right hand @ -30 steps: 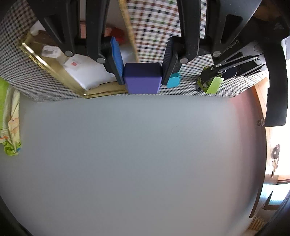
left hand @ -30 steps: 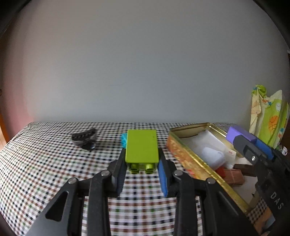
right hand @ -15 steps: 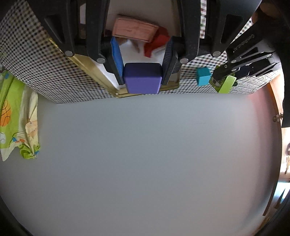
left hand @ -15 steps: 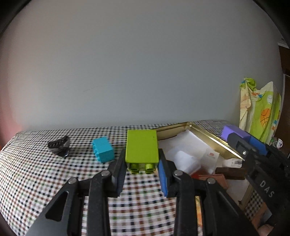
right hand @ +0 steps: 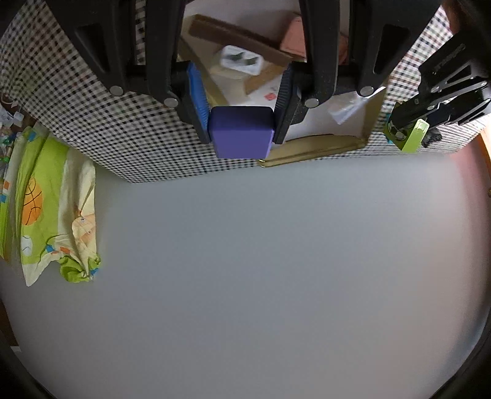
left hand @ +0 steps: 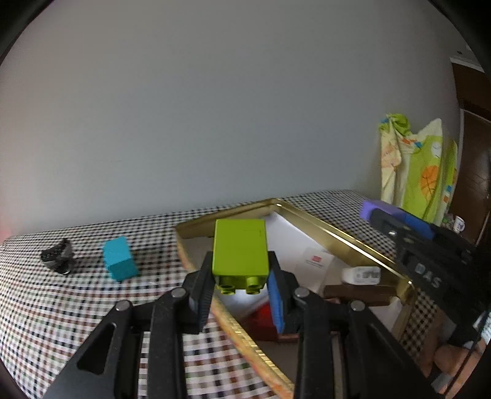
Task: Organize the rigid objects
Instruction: 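Carry the green brick into the gold tin and release while the right tool drops the purple block there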
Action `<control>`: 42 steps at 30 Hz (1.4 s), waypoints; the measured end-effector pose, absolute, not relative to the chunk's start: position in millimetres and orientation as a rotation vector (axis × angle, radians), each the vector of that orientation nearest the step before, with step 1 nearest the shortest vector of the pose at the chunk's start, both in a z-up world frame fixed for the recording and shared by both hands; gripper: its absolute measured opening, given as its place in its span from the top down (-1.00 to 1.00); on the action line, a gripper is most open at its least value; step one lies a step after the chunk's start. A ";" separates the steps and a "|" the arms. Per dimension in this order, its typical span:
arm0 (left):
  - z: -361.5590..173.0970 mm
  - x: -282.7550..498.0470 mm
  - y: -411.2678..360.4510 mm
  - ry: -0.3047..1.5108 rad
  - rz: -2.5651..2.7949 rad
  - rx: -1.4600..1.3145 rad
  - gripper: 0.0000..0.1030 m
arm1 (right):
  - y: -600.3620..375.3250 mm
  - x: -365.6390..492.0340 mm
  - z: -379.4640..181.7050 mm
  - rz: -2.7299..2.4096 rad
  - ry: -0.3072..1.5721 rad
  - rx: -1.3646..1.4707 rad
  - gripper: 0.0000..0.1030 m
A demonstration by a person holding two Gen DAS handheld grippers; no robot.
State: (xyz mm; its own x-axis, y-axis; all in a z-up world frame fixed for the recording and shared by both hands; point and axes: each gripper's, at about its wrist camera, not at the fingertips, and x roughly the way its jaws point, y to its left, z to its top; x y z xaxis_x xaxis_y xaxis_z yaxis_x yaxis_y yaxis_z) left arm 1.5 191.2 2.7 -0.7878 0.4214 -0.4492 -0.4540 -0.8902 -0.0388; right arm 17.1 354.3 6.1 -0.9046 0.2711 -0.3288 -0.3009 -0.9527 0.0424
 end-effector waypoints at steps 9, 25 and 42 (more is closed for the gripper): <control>-6.7 8.8 225.7 0.173 2.506 -0.687 0.41 | 371.6 3.1 -10.0 2.819 0.190 -0.615 0.17; -17.7 1.6 229.4 0.205 2.474 -0.792 0.41 | 382.0 -17.4 -20.9 2.802 0.217 -0.796 0.17; 4.1 9.2 202.9 0.159 2.645 -0.604 -0.99 | 395.0 7.9 -12.2 2.773 0.425 -0.539 -0.57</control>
